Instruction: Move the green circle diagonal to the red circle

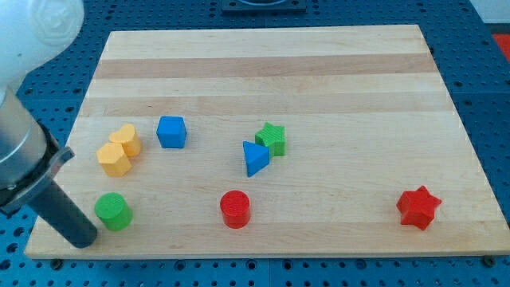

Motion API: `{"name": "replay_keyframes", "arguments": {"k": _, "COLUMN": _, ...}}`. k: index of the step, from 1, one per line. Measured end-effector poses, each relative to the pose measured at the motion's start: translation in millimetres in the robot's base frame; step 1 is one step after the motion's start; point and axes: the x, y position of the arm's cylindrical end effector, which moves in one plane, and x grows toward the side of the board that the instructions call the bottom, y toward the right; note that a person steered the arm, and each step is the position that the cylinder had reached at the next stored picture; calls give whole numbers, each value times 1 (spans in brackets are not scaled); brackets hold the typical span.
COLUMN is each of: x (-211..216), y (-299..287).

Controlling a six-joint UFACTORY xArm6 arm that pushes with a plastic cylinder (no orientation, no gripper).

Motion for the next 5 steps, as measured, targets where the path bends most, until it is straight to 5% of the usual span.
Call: {"name": "replay_keyframes", "arguments": {"k": 5, "x": -80, "y": 80}}
